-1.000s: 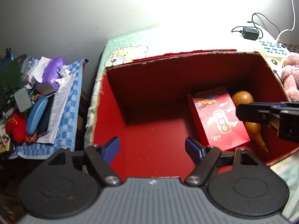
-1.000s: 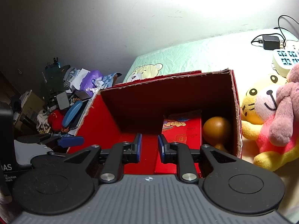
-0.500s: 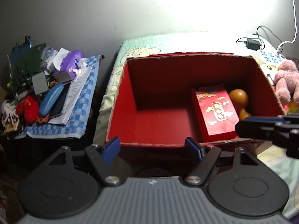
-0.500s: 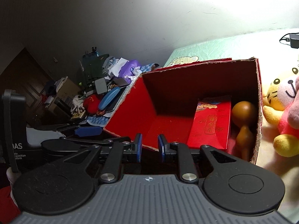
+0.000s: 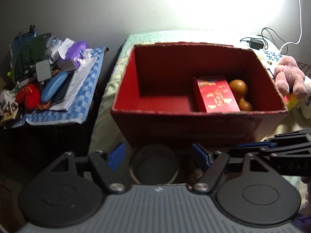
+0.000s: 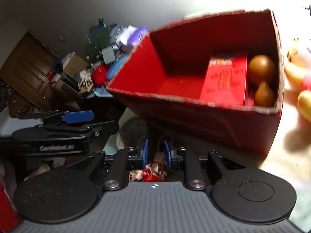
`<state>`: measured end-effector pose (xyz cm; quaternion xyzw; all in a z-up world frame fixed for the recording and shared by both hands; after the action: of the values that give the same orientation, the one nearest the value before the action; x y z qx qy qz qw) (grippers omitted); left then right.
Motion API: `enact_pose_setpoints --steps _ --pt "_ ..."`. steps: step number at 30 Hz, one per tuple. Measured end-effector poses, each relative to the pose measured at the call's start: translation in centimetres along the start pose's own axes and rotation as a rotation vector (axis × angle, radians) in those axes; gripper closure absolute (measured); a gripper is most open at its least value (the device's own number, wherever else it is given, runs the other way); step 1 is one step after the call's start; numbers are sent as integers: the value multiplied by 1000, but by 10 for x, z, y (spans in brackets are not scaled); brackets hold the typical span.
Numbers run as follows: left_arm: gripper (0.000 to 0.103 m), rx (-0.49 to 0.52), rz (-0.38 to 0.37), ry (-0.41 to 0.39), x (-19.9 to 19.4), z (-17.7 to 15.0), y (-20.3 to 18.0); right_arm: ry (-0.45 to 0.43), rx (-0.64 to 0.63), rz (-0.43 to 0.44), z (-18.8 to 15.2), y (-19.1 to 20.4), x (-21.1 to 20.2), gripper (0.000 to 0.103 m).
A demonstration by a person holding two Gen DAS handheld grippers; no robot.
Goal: Organize objects
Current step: 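Reach the right gripper down to the red-ribboned ornament on the table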
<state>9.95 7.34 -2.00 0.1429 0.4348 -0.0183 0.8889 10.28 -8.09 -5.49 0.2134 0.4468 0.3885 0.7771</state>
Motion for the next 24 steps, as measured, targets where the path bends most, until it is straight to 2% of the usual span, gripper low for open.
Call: enact_pose_setpoints --steps 5,10,14,16,21,24 --pt "28 -11 -96 47 0 -23 -13 50 74 12 -10 -7 8 81" --pt "30 23 -180 64 0 -41 -33 83 149 23 -21 -15 16 81" --pt "33 62 -203 69 6 -49 -47 96 192 30 -25 -19 21 77" --pt "34 66 -214 78 12 -51 -49 111 203 31 -28 -18 25 73" --pt "37 68 -239 108 28 -56 -55 138 218 17 -30 -20 34 72" --pt "38 83 -262 121 36 -59 -61 155 220 5 -30 -21 41 66"
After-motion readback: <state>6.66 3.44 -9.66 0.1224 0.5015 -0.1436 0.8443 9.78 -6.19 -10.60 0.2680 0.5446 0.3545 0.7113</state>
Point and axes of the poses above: each gripper's, at about its wrist camera, not at the fingertips, and x roughly the way its jaws point, y to its left, z to its top, the point moved 10 cm from there along x, roughly the way its jaws point, and after that the axes turned 9 degrees about z, right-handed, at the moved point
